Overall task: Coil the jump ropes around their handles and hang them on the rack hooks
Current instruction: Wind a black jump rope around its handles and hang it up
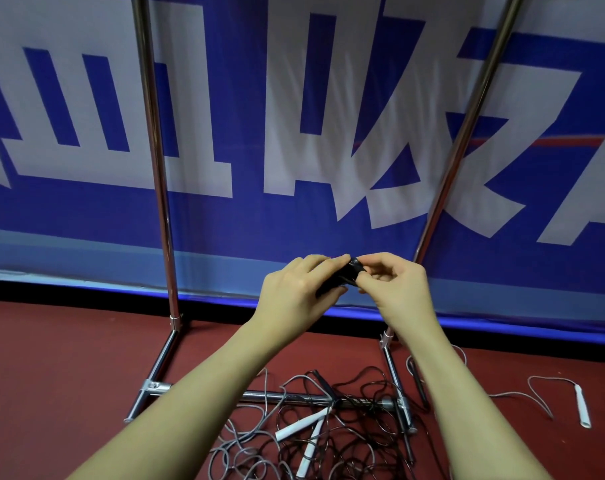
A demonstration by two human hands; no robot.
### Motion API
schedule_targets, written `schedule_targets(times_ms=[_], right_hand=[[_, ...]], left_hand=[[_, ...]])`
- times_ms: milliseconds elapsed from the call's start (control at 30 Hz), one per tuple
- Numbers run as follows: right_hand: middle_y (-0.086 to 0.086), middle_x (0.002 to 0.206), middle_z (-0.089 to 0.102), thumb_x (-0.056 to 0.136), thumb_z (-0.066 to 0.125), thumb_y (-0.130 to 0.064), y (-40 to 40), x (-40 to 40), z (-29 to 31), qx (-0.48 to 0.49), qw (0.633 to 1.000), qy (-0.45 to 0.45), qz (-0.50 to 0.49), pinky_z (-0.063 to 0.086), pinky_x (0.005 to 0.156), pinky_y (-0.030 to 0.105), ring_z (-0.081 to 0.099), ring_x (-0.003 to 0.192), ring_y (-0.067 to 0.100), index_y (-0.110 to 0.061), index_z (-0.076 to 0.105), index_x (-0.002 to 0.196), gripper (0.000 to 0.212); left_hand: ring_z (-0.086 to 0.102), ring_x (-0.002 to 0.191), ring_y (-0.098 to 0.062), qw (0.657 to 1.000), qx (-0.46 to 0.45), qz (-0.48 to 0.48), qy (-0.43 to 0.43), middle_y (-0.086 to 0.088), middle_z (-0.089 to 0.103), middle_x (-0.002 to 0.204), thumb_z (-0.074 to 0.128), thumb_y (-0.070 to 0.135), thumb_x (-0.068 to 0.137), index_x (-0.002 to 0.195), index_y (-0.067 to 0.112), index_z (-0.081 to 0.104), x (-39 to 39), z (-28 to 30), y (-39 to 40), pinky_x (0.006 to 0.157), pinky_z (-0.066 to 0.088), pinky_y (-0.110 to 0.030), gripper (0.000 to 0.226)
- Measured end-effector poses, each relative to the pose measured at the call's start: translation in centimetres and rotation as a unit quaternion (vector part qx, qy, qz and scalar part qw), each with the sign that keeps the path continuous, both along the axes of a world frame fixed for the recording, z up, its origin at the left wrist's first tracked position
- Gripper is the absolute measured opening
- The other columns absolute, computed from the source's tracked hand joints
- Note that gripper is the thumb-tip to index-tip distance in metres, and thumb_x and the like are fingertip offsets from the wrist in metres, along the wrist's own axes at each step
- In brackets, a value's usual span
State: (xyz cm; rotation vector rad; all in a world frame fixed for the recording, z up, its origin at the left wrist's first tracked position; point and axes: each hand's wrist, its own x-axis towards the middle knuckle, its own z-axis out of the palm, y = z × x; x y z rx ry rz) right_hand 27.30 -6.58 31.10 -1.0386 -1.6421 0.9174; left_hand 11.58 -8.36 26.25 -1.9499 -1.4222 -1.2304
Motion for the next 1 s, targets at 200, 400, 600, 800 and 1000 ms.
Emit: schedule_targets(times_ms=[200,400,600,800,1000], right_hand=[[0.004,0.075,0.066,0.083,0.063,0.001,0.3,-0.1,-0.6,0.000,1.000,-0.009,-0.009,0.051,0.068,0.022,0.061,0.072,0.017,-0.017,0.071,0.089,0.021],[0.004,0.088,0.068,0.085,0.062,0.000,0.4,-0.4,-0.9,0.068,0.997,-0.039,-0.020,0.051,0.075,0.024,0.064,0.082,0.016,-0.013,0.074,0.101,0.024],[0.003,0.092,0.068,0.092,0.057,-0.011,0.5,-1.6,-1.3,0.086,0.987,-0.110,-0.074,0.053,0.072,0.037,0.066,0.082,0.022,-0.022,0.059,0.087,0.012],[-0.002,0.071,0.063,0.093,0.057,-0.010,0.3,-2.4,-0.6,-0.002,0.998,-0.044,-0.035,0.043,0.058,0.023,0.055,0.059,0.013,-0.017,0.061,0.083,0.013],[0.004,0.056,0.053,0.092,0.053,0.005,-0.5,-1.9,-0.1,-0.062,0.992,0.101,0.046,0.035,0.044,0.022,0.038,0.041,0.011,-0.002,0.062,0.080,0.017]], left_hand=[[0.060,0.082,-0.020,0.993,-0.115,-0.018,-0.037,0.005,0.066,0.100,0.045,0.050,0.086,0.130,0.040,0.043,0.2,0.2,-0.4,0.057,0.047,-0.031,0.045],[0.049,0.038,-0.020,0.993,-0.077,0.073,0.044,0.000,0.056,0.074,0.050,0.047,0.082,0.131,0.033,0.050,0.4,0.0,0.4,0.040,0.024,-0.020,0.050],[0.017,0.038,-0.020,0.989,-0.047,0.127,0.064,-0.001,0.047,0.059,0.050,0.051,0.081,0.120,0.025,0.068,0.4,0.3,0.3,0.046,0.002,-0.010,0.050],[0.026,0.031,-0.020,0.990,-0.102,0.095,0.037,0.005,0.027,0.063,0.041,0.051,0.084,0.122,0.023,0.067,0.1,0.5,-0.1,0.043,-0.002,-0.013,0.054],[0.042,0.052,-0.026,0.980,-0.175,0.084,-0.030,-0.002,0.035,0.075,0.055,0.046,0.093,0.148,0.031,0.034,-0.2,0.7,-0.2,0.045,0.027,-0.025,0.061]])
